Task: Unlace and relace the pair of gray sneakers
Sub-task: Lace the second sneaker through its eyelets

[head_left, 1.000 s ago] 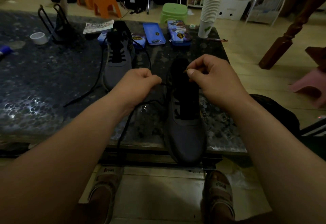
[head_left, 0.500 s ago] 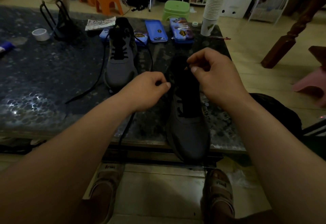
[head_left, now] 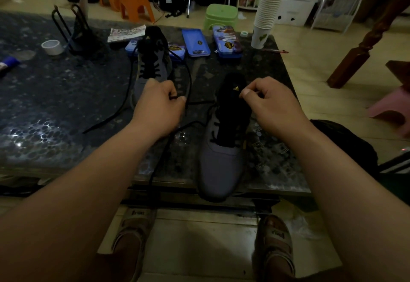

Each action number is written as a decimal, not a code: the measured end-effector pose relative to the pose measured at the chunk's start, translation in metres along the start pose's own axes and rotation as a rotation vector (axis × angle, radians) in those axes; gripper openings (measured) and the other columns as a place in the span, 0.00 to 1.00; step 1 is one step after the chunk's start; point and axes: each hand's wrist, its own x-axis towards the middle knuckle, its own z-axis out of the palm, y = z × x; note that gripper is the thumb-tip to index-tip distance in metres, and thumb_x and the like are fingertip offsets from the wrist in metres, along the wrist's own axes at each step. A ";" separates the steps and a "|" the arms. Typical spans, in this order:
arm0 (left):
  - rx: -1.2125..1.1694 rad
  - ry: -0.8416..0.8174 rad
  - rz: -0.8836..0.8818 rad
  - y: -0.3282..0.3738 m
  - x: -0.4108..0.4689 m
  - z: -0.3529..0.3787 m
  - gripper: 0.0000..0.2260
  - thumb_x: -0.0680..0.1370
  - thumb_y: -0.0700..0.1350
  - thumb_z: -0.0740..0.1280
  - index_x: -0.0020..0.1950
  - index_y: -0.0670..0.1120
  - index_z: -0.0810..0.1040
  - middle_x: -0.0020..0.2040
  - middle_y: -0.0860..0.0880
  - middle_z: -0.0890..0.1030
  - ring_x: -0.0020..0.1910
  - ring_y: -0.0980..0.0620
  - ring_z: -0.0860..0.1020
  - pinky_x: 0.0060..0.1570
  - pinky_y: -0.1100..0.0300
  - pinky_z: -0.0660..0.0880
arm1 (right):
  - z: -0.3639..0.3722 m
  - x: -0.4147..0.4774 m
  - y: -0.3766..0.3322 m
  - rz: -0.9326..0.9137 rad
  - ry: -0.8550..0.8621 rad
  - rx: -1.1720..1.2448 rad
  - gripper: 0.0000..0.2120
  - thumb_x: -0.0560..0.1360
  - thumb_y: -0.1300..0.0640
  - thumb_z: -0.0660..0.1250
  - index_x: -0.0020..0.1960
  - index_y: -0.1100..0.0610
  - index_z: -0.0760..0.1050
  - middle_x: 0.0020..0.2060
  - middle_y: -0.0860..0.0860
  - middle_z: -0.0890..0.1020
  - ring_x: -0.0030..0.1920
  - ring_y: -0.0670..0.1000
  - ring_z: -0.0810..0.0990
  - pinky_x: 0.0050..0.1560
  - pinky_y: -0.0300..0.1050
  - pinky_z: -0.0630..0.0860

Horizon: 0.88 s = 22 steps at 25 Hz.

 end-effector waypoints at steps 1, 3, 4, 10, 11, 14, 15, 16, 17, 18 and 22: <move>0.048 0.003 0.013 -0.003 -0.001 0.001 0.16 0.79 0.50 0.71 0.36 0.50 0.67 0.47 0.43 0.71 0.48 0.39 0.76 0.46 0.52 0.71 | 0.000 0.000 0.001 0.000 0.005 -0.001 0.09 0.82 0.51 0.65 0.51 0.52 0.82 0.49 0.48 0.78 0.44 0.43 0.74 0.43 0.39 0.66; 0.199 0.064 -0.003 0.001 -0.010 0.000 0.08 0.78 0.51 0.71 0.47 0.50 0.73 0.57 0.44 0.71 0.61 0.38 0.72 0.58 0.41 0.72 | -0.001 0.000 0.002 0.003 0.003 0.006 0.08 0.82 0.51 0.65 0.51 0.51 0.82 0.49 0.47 0.78 0.44 0.41 0.75 0.41 0.32 0.66; 0.275 0.132 0.011 0.006 -0.014 -0.001 0.09 0.78 0.50 0.71 0.54 0.51 0.75 0.63 0.45 0.70 0.65 0.38 0.70 0.62 0.38 0.69 | -0.002 -0.001 0.002 0.007 0.002 0.007 0.08 0.82 0.52 0.65 0.51 0.50 0.82 0.49 0.45 0.78 0.45 0.39 0.75 0.41 0.28 0.65; -0.057 -0.230 0.132 0.037 -0.038 0.013 0.13 0.81 0.53 0.69 0.63 0.50 0.77 0.52 0.52 0.81 0.51 0.51 0.80 0.53 0.51 0.79 | 0.000 -0.014 0.001 -0.030 -0.030 -0.015 0.09 0.80 0.51 0.70 0.60 0.49 0.79 0.56 0.45 0.76 0.54 0.45 0.74 0.53 0.40 0.69; -0.084 -0.279 0.091 0.039 -0.041 0.018 0.14 0.81 0.54 0.69 0.63 0.50 0.75 0.52 0.52 0.81 0.51 0.51 0.80 0.53 0.50 0.80 | 0.001 -0.015 0.001 -0.030 -0.024 -0.014 0.10 0.80 0.52 0.70 0.60 0.49 0.78 0.56 0.45 0.76 0.55 0.45 0.74 0.54 0.39 0.67; -0.124 -0.245 0.041 0.042 -0.042 0.024 0.14 0.79 0.57 0.71 0.56 0.50 0.73 0.48 0.51 0.80 0.46 0.51 0.80 0.46 0.50 0.80 | 0.000 -0.015 0.002 -0.026 -0.009 0.024 0.10 0.80 0.54 0.70 0.61 0.50 0.79 0.58 0.46 0.77 0.57 0.44 0.74 0.55 0.37 0.67; -0.123 -0.244 0.030 0.043 -0.043 0.023 0.14 0.79 0.57 0.71 0.54 0.50 0.73 0.47 0.51 0.80 0.44 0.52 0.80 0.42 0.52 0.78 | -0.001 -0.014 0.002 -0.026 -0.013 0.030 0.10 0.80 0.55 0.70 0.61 0.51 0.79 0.58 0.46 0.78 0.58 0.44 0.75 0.55 0.37 0.67; -0.127 -0.260 0.021 0.045 -0.043 0.022 0.13 0.79 0.57 0.71 0.51 0.49 0.74 0.45 0.50 0.80 0.42 0.52 0.79 0.39 0.54 0.76 | -0.002 -0.014 0.002 -0.022 -0.021 0.030 0.10 0.80 0.55 0.70 0.62 0.51 0.79 0.59 0.47 0.79 0.58 0.44 0.75 0.56 0.37 0.68; -0.135 -0.285 0.013 0.046 -0.045 0.021 0.13 0.80 0.56 0.71 0.49 0.48 0.74 0.42 0.50 0.80 0.39 0.52 0.78 0.37 0.55 0.73 | -0.003 -0.013 0.002 -0.015 -0.034 0.026 0.10 0.80 0.55 0.70 0.62 0.51 0.79 0.60 0.47 0.79 0.59 0.45 0.76 0.56 0.37 0.69; -0.141 -0.315 0.003 0.046 -0.045 0.019 0.13 0.80 0.55 0.71 0.46 0.47 0.75 0.40 0.50 0.79 0.37 0.52 0.77 0.36 0.57 0.72 | -0.003 -0.014 0.001 -0.008 -0.047 0.016 0.11 0.80 0.55 0.70 0.62 0.51 0.79 0.60 0.48 0.79 0.60 0.46 0.76 0.57 0.38 0.70; -0.425 -0.352 -0.141 0.042 -0.042 -0.001 0.08 0.82 0.44 0.68 0.43 0.45 0.74 0.33 0.49 0.79 0.33 0.51 0.78 0.40 0.52 0.79 | -0.004 -0.028 -0.016 -0.050 0.071 -0.124 0.10 0.81 0.54 0.68 0.61 0.51 0.77 0.55 0.46 0.77 0.53 0.45 0.75 0.52 0.40 0.69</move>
